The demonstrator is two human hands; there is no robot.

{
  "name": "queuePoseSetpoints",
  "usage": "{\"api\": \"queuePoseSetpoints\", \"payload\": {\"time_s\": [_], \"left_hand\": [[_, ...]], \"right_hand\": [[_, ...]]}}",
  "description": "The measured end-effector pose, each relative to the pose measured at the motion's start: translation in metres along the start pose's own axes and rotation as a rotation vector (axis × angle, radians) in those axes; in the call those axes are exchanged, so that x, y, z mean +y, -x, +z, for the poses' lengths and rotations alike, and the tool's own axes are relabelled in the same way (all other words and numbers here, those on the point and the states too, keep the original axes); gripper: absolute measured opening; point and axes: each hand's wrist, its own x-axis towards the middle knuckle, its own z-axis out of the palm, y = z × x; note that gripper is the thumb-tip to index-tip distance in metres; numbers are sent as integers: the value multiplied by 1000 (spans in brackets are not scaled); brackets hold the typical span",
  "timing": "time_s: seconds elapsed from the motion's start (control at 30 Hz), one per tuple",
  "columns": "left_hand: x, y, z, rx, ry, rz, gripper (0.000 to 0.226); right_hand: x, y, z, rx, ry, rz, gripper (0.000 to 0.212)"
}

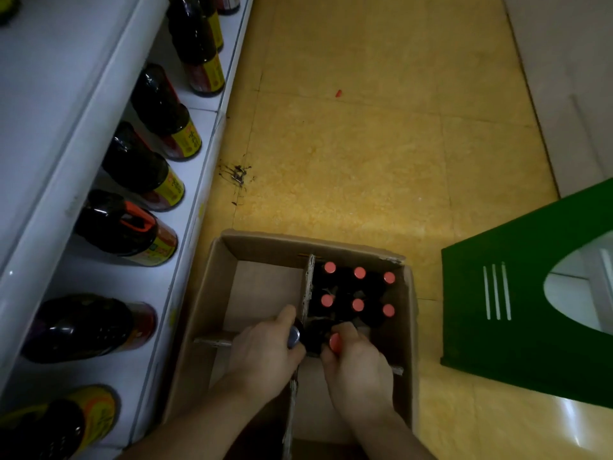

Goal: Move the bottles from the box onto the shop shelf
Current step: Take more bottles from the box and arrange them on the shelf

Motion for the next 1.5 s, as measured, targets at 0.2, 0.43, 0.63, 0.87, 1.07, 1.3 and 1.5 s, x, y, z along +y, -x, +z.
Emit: {"api": "queuePoseSetpoints", "payload": {"time_s": [0.2,0.43,0.63,0.87,1.07,1.3,1.5], "left_hand": [[22,19,-28,37,-12,1,27],[51,45,-66,86,25,-32,30],[82,67,-99,135,39,-43,29],[114,101,-143,144,52,-64,29],[147,139,-191,177,59,-82,31],[180,185,-239,235,73,-70,31],[211,218,-275,312,54,-107,29]], "right_hand": [[-10,19,-34,37,-20,-9,21],[-24,44,-83,80,-50,11,18],[-37,69,-126,123,-77,14,15],[-53,102,-171,186,-80,12,24],[-75,139,-226,201,-94,3,17],[-101,185,-283,243,-119,-56,26],[-114,219,-326,216,-111,-124,17]]}}
